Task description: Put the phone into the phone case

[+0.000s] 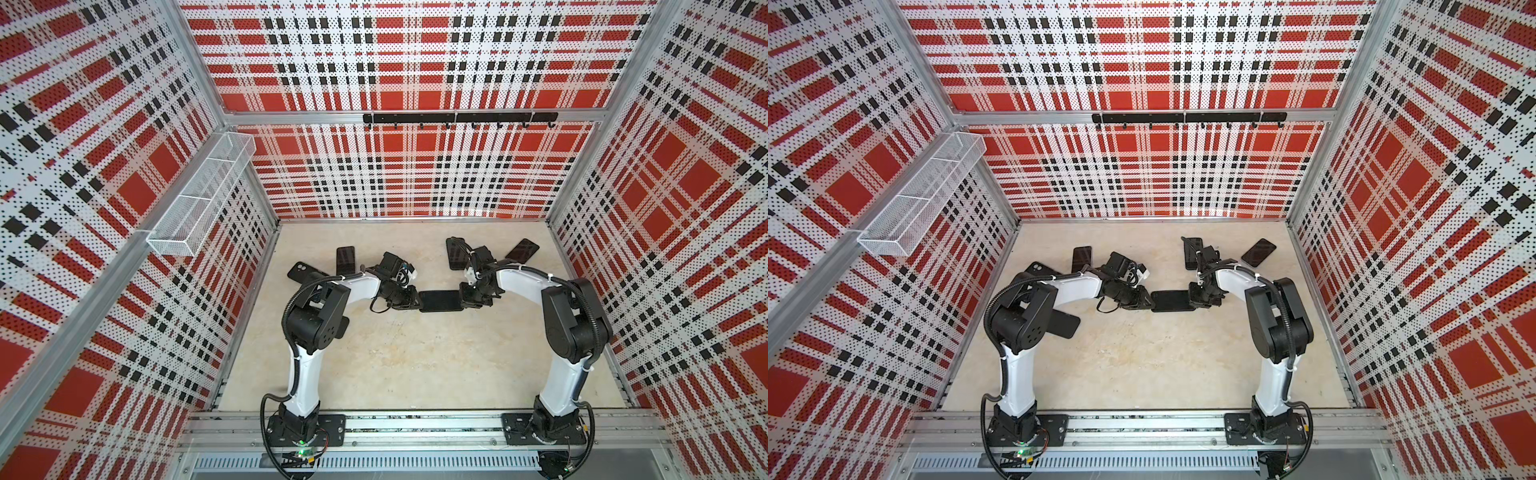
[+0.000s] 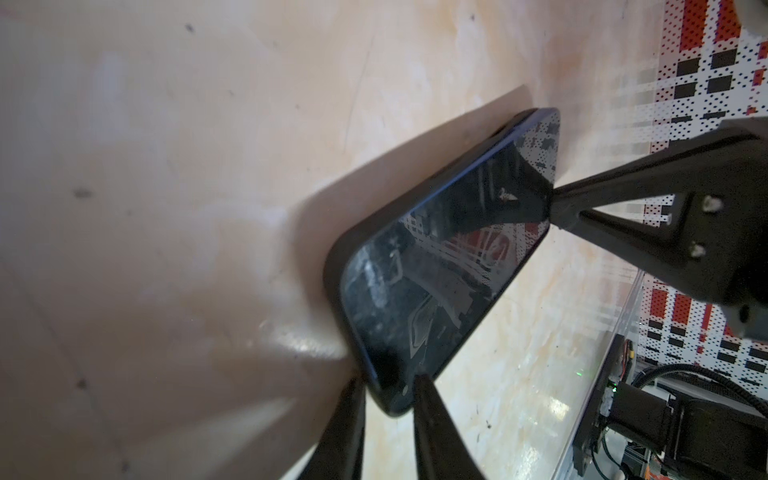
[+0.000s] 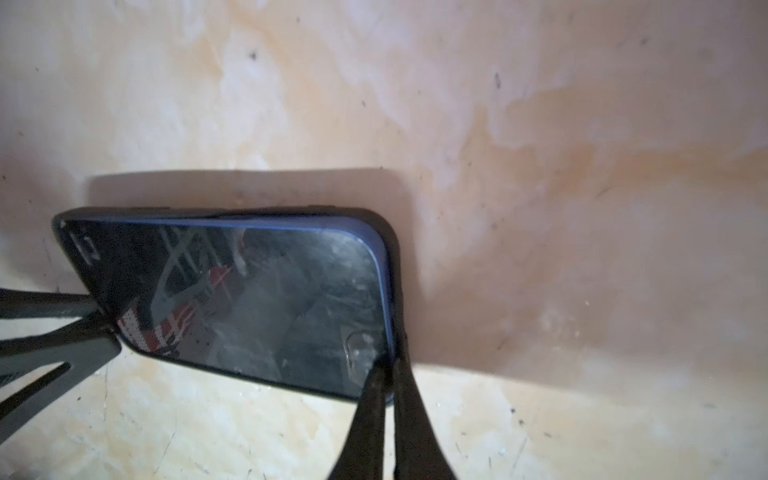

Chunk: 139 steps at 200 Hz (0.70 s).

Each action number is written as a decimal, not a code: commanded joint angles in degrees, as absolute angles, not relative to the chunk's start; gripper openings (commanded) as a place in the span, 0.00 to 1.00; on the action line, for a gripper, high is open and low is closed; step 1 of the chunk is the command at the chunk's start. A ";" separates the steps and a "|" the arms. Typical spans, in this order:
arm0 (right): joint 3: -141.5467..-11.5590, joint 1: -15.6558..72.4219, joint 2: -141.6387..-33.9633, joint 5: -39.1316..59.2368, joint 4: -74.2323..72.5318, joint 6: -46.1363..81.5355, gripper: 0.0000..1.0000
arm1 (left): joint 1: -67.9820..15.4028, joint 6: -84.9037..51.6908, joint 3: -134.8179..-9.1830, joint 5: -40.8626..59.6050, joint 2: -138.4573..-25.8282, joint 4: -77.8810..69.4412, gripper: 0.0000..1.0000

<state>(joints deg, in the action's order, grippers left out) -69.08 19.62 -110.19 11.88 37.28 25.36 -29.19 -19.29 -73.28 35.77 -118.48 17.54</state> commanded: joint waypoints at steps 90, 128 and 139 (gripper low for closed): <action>-82.84 20.84 -108.59 5.20 54.13 20.01 0.18 | -29.00 -18.41 -72.60 32.30 -119.87 19.48 0.24; -90.89 18.43 -108.81 3.12 57.67 14.05 0.27 | -28.50 -20.87 -70.09 28.13 -116.95 14.09 0.26; -92.37 18.46 -109.97 3.51 57.48 12.14 0.27 | -28.51 -20.85 -69.61 27.00 -116.64 13.32 0.26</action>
